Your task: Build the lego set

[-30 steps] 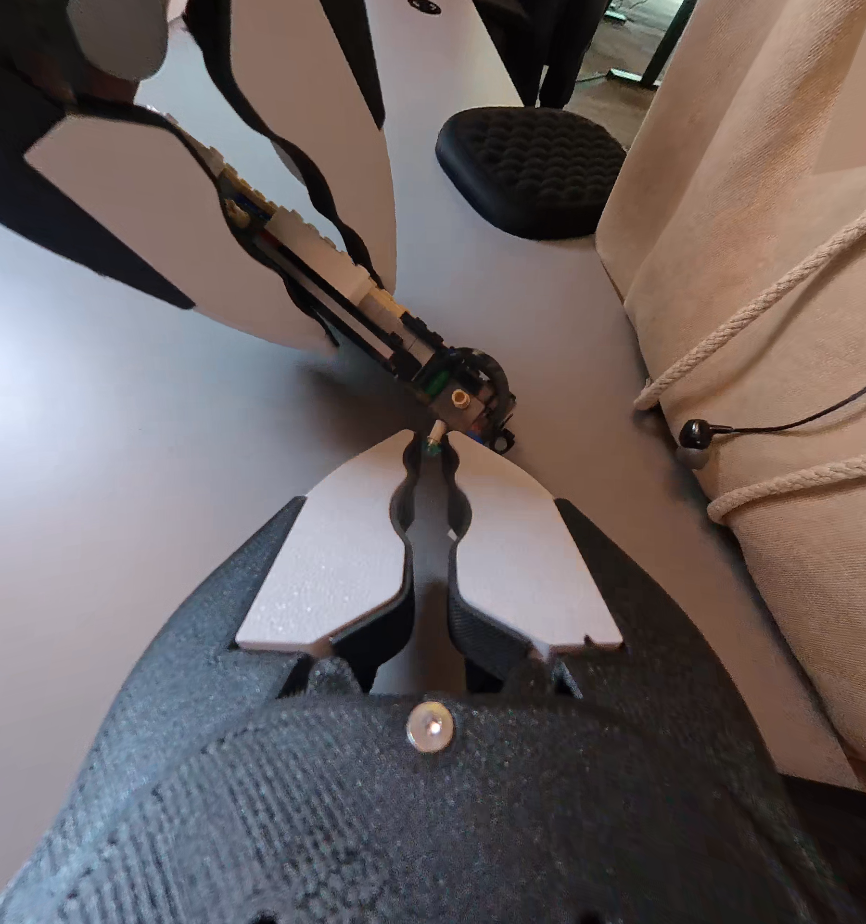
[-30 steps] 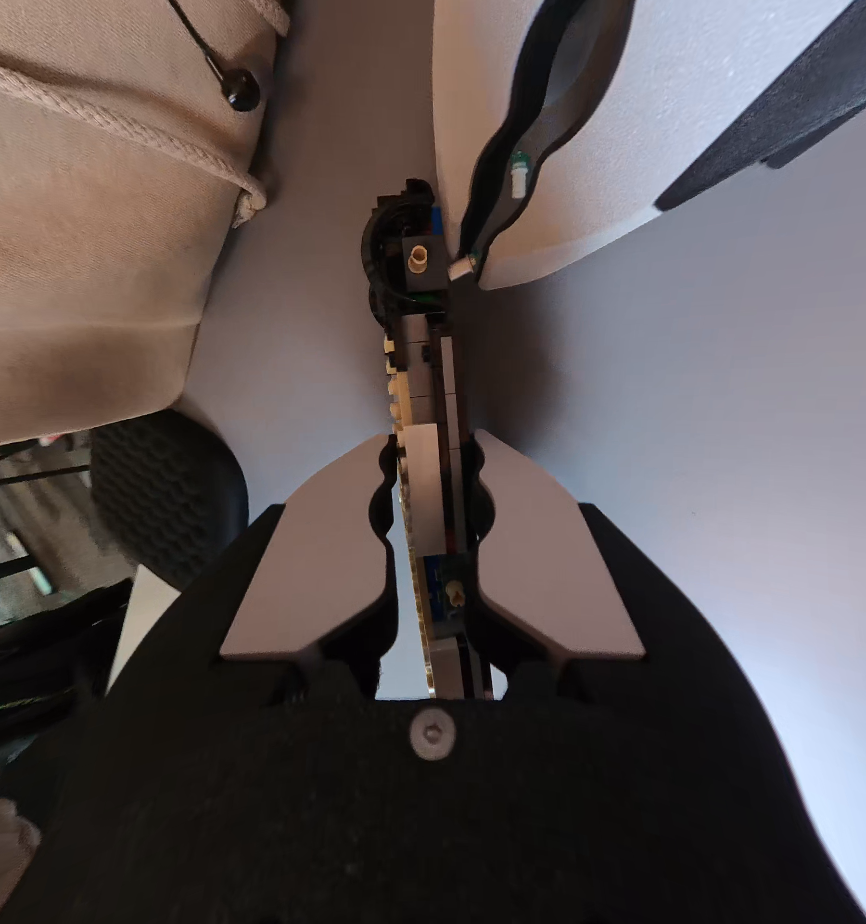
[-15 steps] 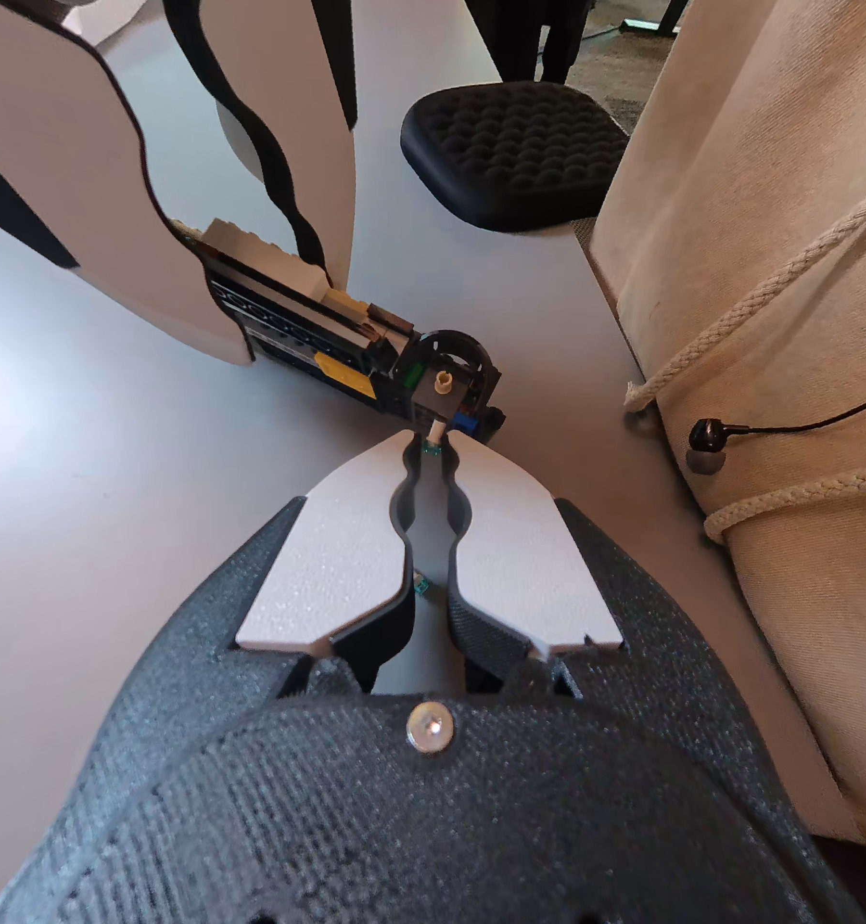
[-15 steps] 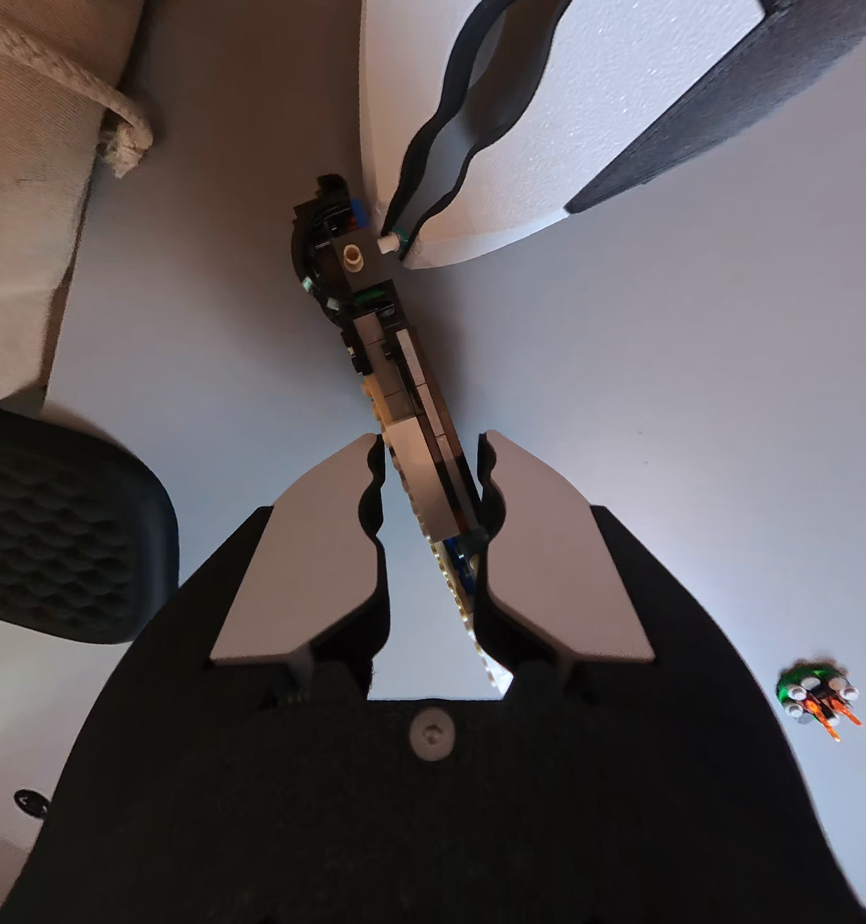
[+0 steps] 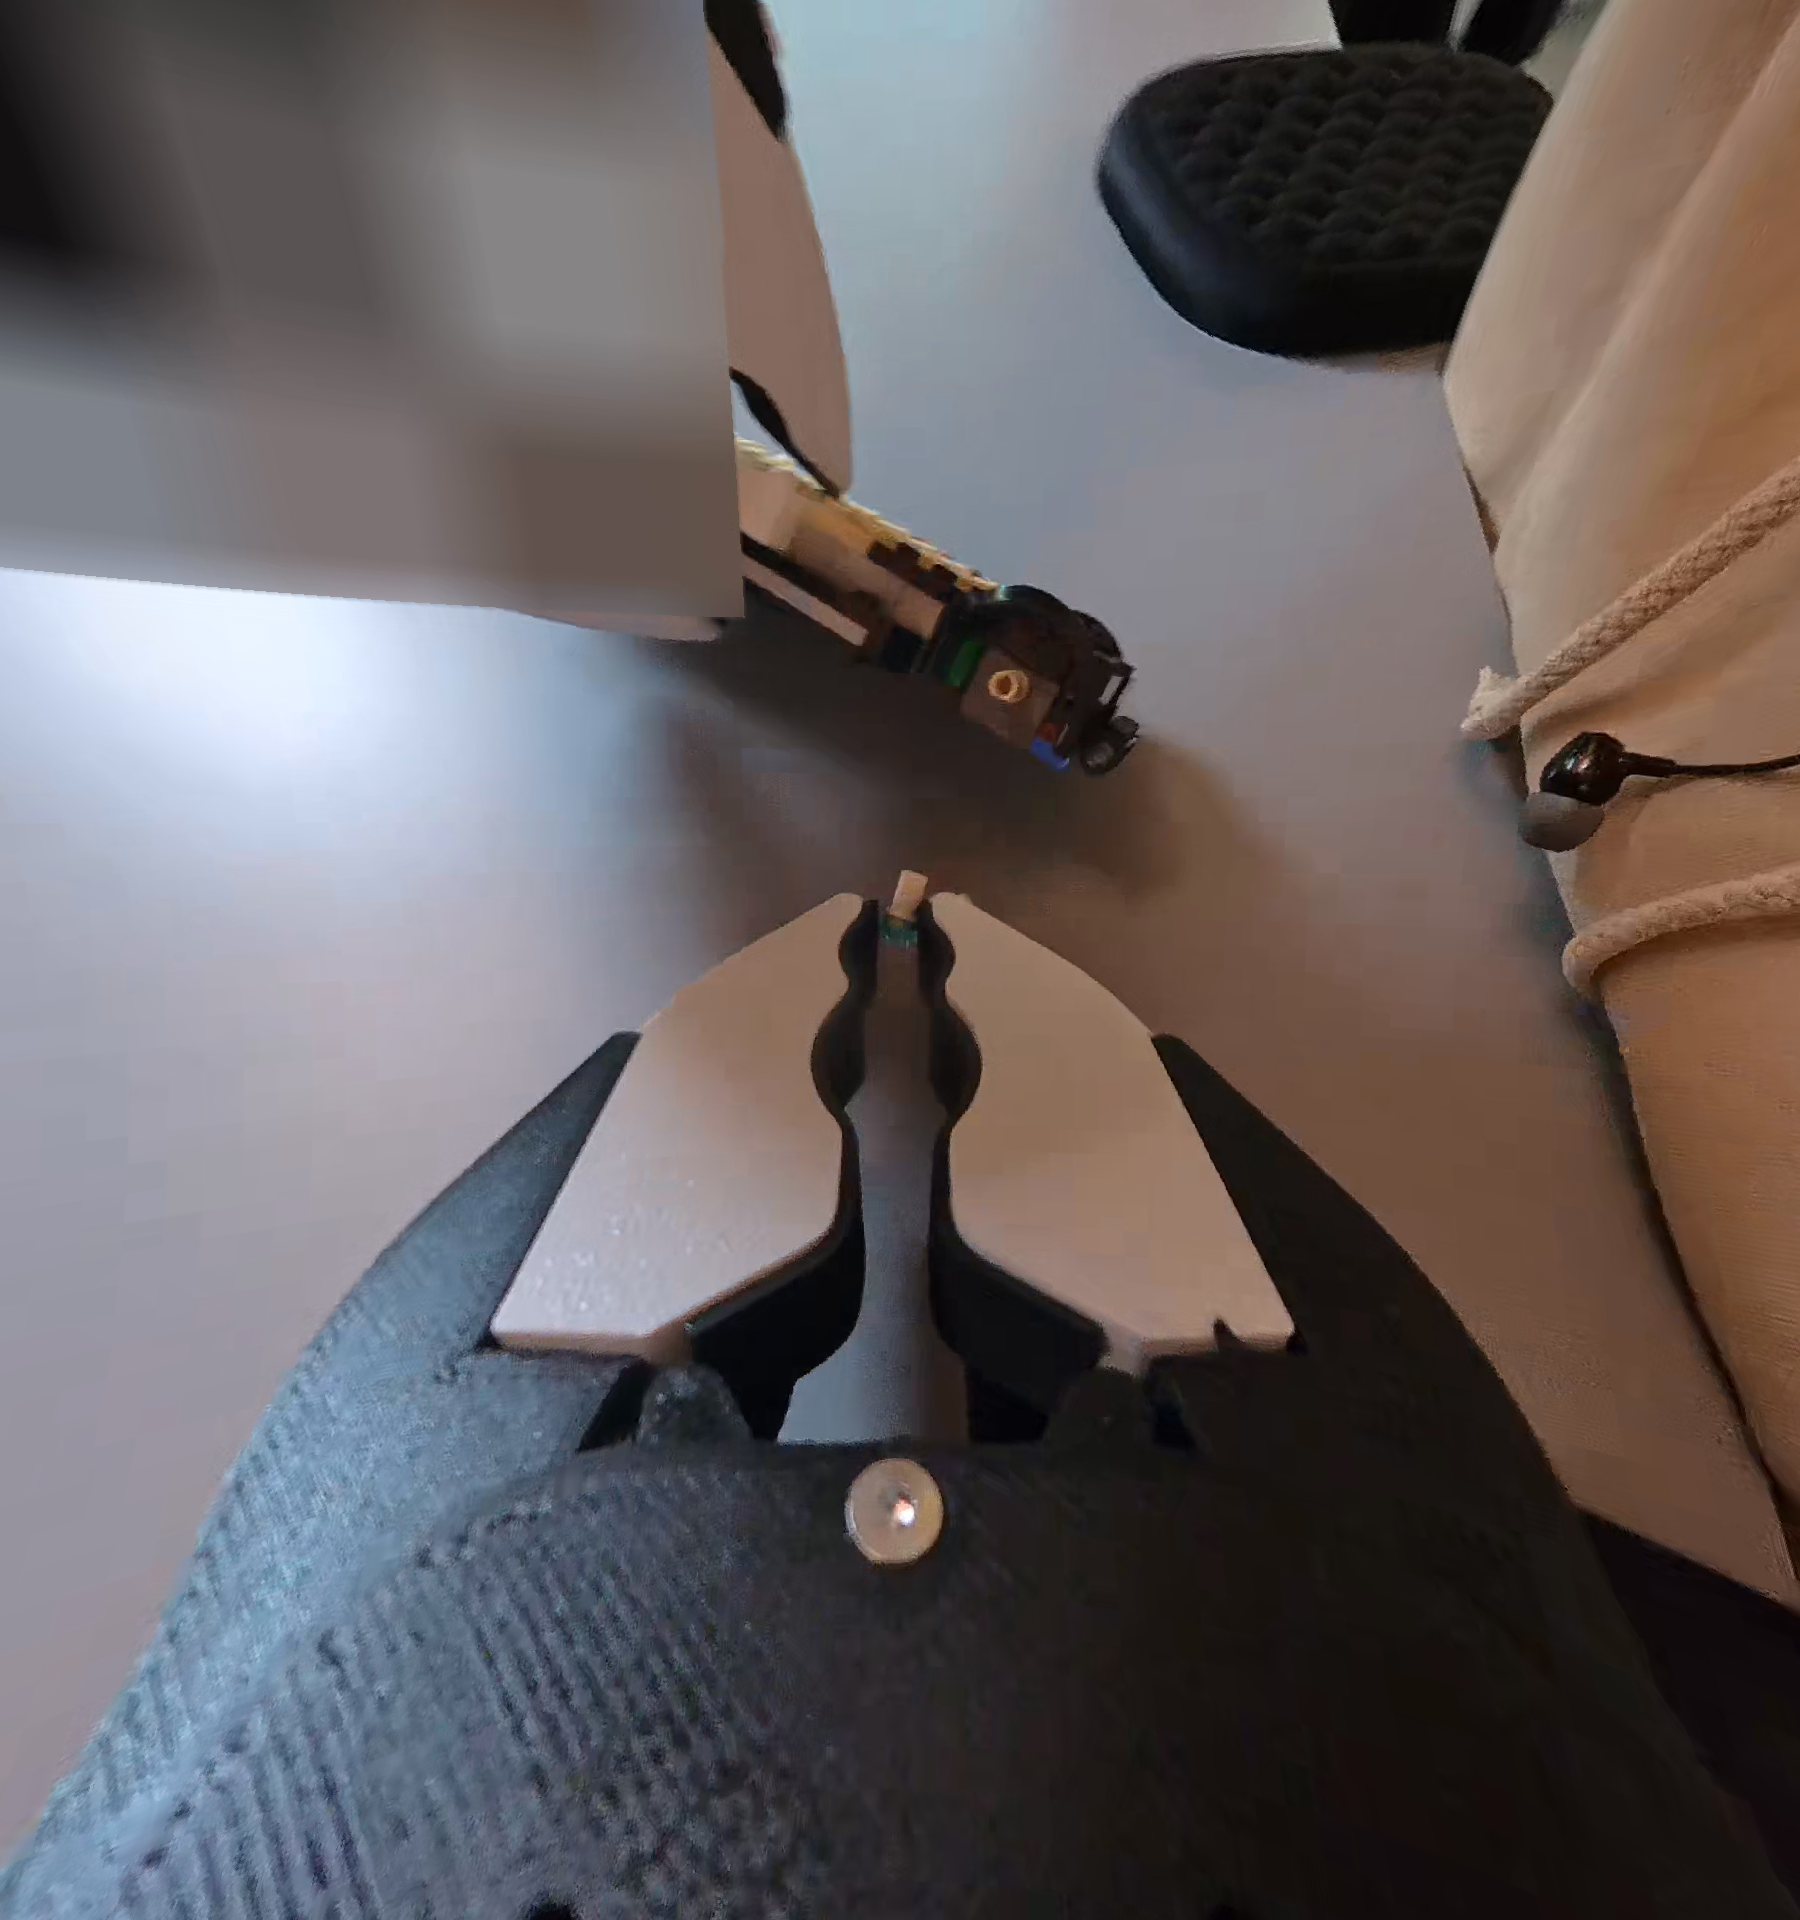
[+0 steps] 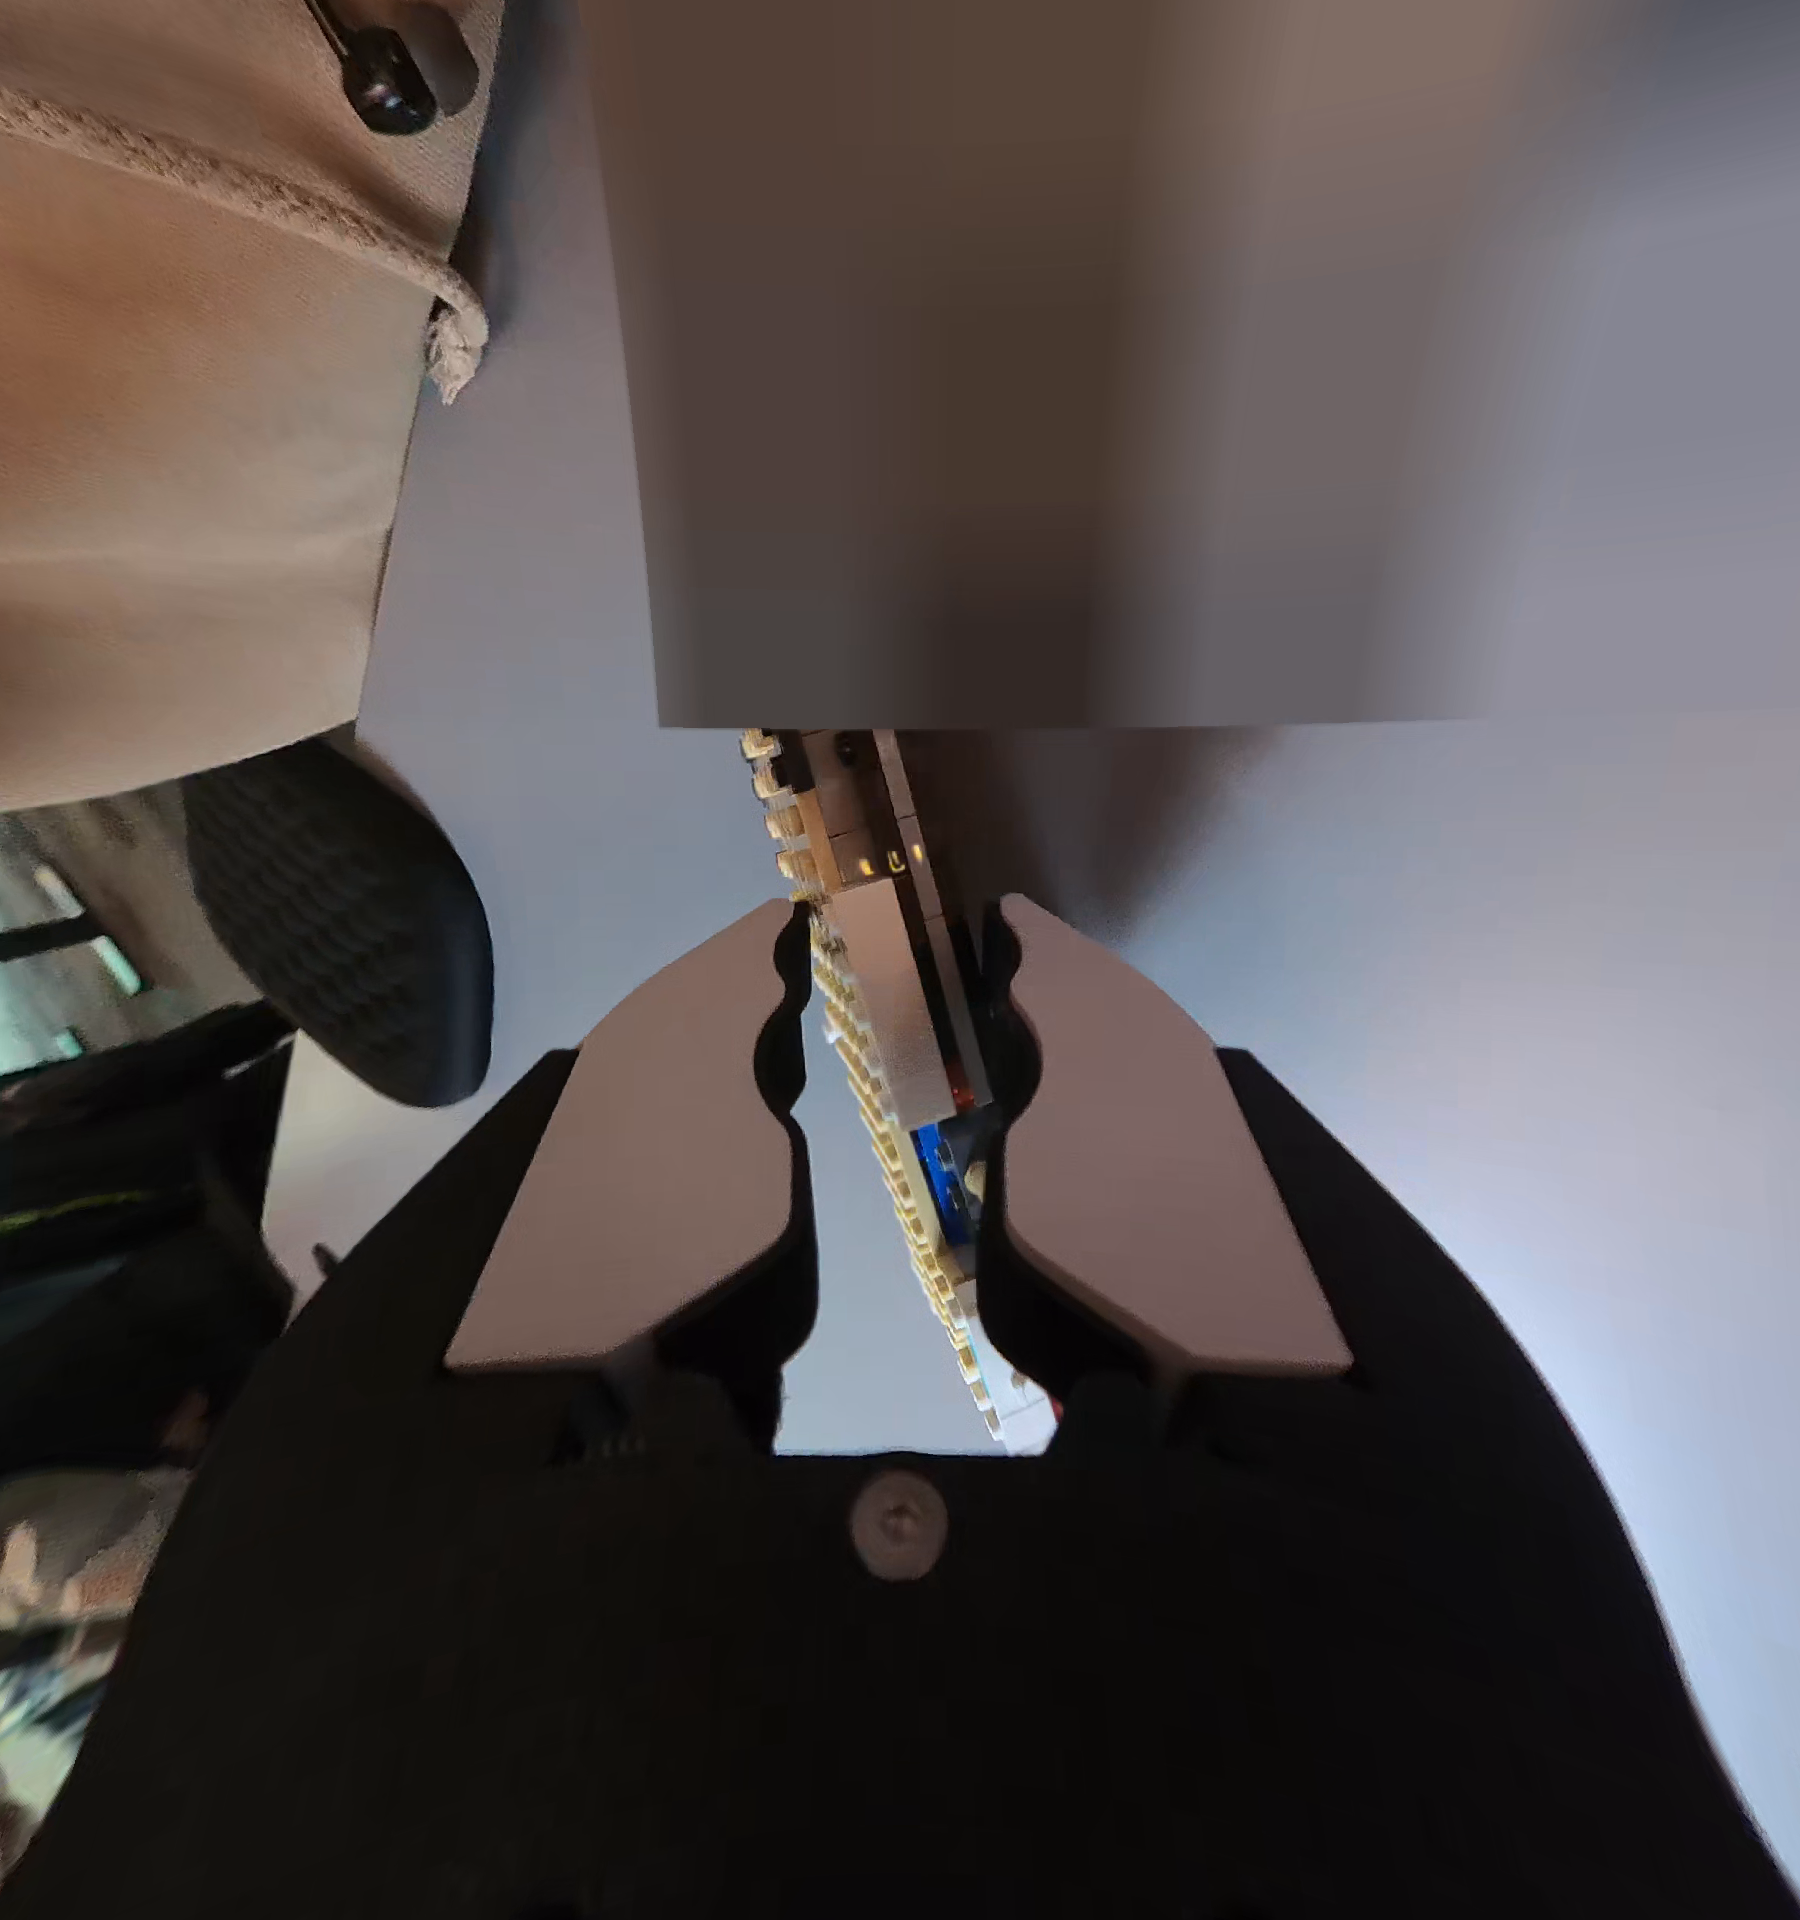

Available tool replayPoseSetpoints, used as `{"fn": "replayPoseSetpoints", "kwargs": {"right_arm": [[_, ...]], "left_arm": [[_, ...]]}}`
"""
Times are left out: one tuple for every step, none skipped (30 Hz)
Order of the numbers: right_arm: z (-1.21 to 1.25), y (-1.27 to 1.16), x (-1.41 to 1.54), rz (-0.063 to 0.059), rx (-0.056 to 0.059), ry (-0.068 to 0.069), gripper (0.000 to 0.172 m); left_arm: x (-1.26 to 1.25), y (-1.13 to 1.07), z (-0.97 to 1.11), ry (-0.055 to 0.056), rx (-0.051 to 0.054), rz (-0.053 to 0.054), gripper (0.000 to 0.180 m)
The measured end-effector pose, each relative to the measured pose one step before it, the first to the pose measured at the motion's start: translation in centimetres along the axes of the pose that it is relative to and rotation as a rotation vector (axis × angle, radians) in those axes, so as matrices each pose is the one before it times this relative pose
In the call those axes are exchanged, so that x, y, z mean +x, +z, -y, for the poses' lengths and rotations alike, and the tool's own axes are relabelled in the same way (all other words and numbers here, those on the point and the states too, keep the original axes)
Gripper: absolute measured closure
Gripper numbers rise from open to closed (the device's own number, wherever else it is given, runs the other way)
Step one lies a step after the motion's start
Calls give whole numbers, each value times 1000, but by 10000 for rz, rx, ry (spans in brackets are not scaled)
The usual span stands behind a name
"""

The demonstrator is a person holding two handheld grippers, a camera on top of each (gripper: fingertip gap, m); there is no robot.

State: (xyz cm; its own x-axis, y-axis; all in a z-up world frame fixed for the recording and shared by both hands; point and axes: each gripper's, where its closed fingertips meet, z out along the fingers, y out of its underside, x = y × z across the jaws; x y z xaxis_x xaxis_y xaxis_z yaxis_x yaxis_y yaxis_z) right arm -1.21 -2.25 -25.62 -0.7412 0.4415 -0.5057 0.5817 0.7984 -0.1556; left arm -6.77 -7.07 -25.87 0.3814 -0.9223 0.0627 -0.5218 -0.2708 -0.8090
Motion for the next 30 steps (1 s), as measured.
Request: {"fn": "replayPoseSetpoints", "kwargs": {"right_arm": [[75,-5,419,285,-270,-25,140],[89,35,402,313,-230,-25,140],[132,85,377,337,-144,10,139],[116,108,395,283,-54,31,139],[81,103,418,191,-5,21,139],[17,91,361,152,-17,36,139],[-17,92,315,124,-46,57,139],[73,58,203,137,-13,23,139],[214,-40,18,166,60,-2,139],[217,-39,66,34,56,16,139],[116,-35,67,-66,5,1,139],[55,-67,108,-175,12,18,139],[116,-166,134,-291,112,62,138],[138,-261,163,-422,191,45,132],[47,-374,235,-581,200,1,129],[41,-420,57,-561,267,20,127],[156,-443,-153,-499,415,81,124],[287,-488,-125,-594,561,114,123],[244,-453,-298,-583,603,104,122],[90,-373,-382,-652,535,109,122],[-108,-267,-361,-781,417,51,122],[-266,-149,-652,-678,337,42,121],[-225,-25,-676,-689,338,144,121],[-246,59,-459,-818,295,201,121],[-236,152,-586,-727,249,237,121],[19,207,-735,-626,352,348,119],[242,236,-684,-643,454,527,120],[198,239,-825,-522,406,570,120],[63,202,-825,-497,341,519,120],[-150,170,-647,-563,228,516,120]], "left_arm": [[-503,-709,-187,-196,227,175,174],[-258,-605,-52,-132,263,27,174],[-117,-478,-88,-91,154,-41,174],[-159,-355,-81,-35,81,30,174],[4,-250,-9,13,111,-34,174],[190,-130,47,-16,143,-130,174],[145,40,6,-72,94,-90,174],[-6,149,-176,11,-82,18,174],[-154,149,-265,150,-210,173,174],[-11,127,-86,124,-64,61,174],[-170,128,-147,-63,-94,102,174],[-551,82,-290,-57,-202,345,174],[-485,20,-336,73,-219,325,174],[-227,-2,-219,52,-154,160,174],[-282,20,-145,12,-131,186,174],[-393,80,-164,31,-154,248,173],[-221,114,-265,91,-228,141,173],[-39,146,-131,96,-139,53,173],[-49,143,-24,78,-67,101,173],[84,155,-68,101,-115,17,173],[172,155,21,109,-51,-45,173],[205,161,38,95,-38,-57,173],[275,136,79,87,-8,-107,174],[230,135,112,57,8,-86,173],[164,139,143,51,14,-55,173],[163,156,184,47,12,-46,173],[348,146,289,49,74,-142,173],[485,133,365,28,101,-206,173],[399,144,311,47,56,-123,173],[210,140,207,120,7,13,173]]}}
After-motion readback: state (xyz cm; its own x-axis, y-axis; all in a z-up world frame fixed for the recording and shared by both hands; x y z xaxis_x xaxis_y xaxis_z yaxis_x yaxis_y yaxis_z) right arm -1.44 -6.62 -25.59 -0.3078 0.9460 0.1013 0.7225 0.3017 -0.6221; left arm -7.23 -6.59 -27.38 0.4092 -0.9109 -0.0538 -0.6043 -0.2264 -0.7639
